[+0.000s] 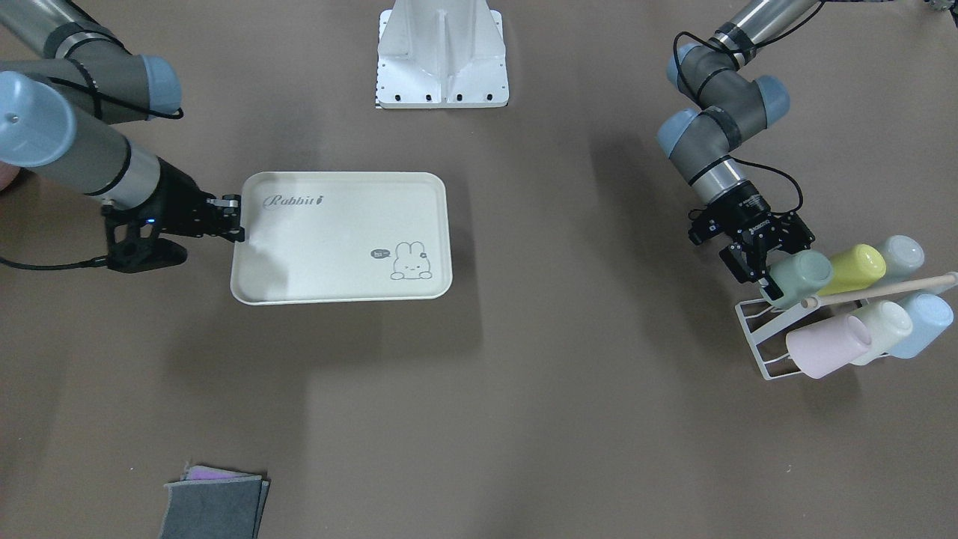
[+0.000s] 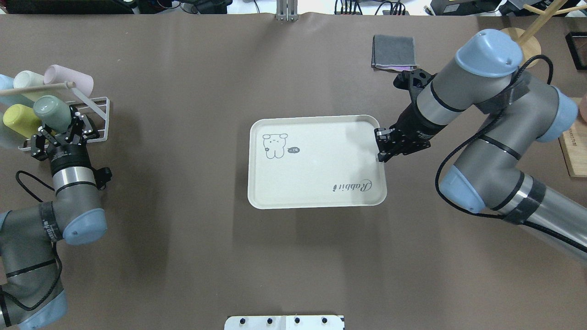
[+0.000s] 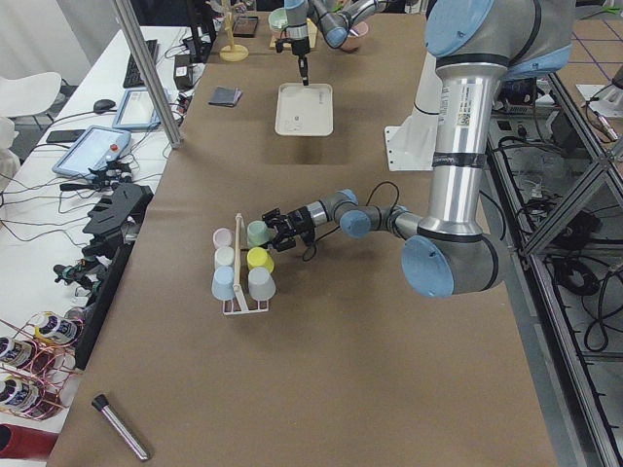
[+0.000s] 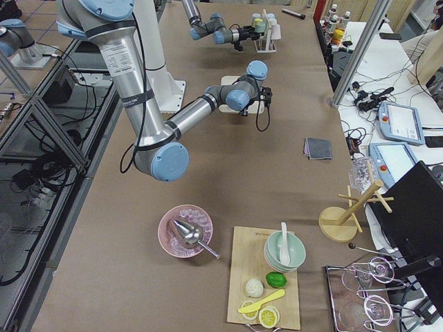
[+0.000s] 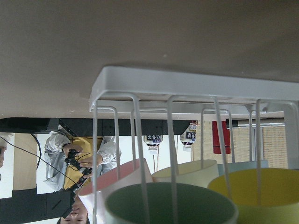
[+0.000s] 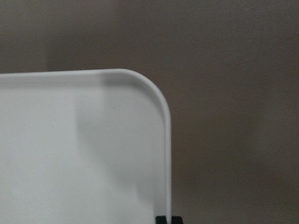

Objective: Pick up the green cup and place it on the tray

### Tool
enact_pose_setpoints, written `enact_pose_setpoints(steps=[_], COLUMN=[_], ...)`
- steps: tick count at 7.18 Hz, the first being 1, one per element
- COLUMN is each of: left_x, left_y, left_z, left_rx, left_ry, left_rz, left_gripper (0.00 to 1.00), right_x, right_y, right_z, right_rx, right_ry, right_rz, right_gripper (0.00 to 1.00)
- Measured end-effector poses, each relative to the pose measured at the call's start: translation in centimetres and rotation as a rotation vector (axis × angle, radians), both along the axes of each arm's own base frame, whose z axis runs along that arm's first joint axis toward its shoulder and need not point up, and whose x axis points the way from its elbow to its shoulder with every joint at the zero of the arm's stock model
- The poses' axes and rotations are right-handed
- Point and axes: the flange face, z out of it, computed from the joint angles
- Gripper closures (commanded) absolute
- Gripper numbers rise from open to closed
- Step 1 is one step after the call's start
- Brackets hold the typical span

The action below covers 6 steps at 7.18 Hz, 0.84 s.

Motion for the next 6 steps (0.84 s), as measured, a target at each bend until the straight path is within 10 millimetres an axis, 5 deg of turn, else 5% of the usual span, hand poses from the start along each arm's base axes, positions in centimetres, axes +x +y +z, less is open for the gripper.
enact_pose_setpoints(steps=[2,5,6], left_x=[-3.6,-9.3,-10.3], left_y=[1.1,1.1,1.6], left_z=[-3.2,-11.5,-13.1], left_rx=[0.020,0.111,0.174], left_ry=[0.002,0.073,0.182], left_rz=[0.006,0.003,0.015], left_gripper=[0.89,0.89,0.92], right_x=[-6.2,-11.5,-12.9], right_y=[1.0,3.0,3.4], right_z=[-3.3,-5.3,-5.5], right_rx=[0.019,0.040,0.043], right_ry=[0.001,0.017,0.020], right_rz=[-0.024,-0.035,-0.030], right_gripper=[1.00,1.00,0.92])
